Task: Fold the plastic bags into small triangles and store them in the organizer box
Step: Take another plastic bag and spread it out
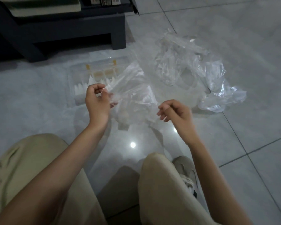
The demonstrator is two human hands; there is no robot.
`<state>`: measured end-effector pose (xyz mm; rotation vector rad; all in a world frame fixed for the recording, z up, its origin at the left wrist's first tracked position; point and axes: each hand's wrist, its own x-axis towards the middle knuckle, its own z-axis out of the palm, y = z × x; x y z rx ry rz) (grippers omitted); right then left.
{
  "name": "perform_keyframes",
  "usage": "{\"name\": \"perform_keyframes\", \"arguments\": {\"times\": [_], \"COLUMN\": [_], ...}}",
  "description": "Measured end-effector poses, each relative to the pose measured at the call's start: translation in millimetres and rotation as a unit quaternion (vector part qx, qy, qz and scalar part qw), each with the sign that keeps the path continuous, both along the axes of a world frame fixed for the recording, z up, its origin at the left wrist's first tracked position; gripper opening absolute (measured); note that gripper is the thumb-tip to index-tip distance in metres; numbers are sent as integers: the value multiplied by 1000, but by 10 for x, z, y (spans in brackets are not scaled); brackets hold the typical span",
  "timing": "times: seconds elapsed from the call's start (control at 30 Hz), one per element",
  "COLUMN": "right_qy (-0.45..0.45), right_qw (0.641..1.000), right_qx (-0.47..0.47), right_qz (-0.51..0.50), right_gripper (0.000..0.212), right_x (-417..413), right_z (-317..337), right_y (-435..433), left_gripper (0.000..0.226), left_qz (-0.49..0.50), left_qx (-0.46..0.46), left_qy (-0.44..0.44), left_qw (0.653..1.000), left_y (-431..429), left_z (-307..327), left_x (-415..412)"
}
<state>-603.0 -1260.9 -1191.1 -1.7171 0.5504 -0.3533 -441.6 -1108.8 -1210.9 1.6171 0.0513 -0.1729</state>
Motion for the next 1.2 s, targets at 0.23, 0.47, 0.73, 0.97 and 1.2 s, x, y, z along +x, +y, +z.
{"name": "perform_keyframes", "arguments": {"times": [0.23, 0.47, 0.73, 0.97, 1.2], "right_qy": [97, 44, -22, -40, -50], "right_qw": [987, 999, 996, 942, 854], "right_qx": [-41, 29, -55, -258, -417], "right_qz": [117, 11, -60, -210, -307], "right_gripper": [62, 7, 26, 22, 35], "right_x": [105, 315, 132, -9, -164], "right_z": [-143, -171, -106, -147, -181], "right_y": [353, 434, 141, 110, -100], "left_gripper": [11, 11, 14, 20, 24], "left_qz": [10, -3, 22, 29, 59], "left_qx": [-59, -90, -109, -97, -81], "left_qy": [56, 59, 52, 43, 39], "left_qw": [997, 994, 992, 994, 994], "left_y": [-57, -102, -74, -69, -53], "left_z": [2, 52, 95, 98, 46], "left_x": [-128, -217, -153, -164, -119]}}
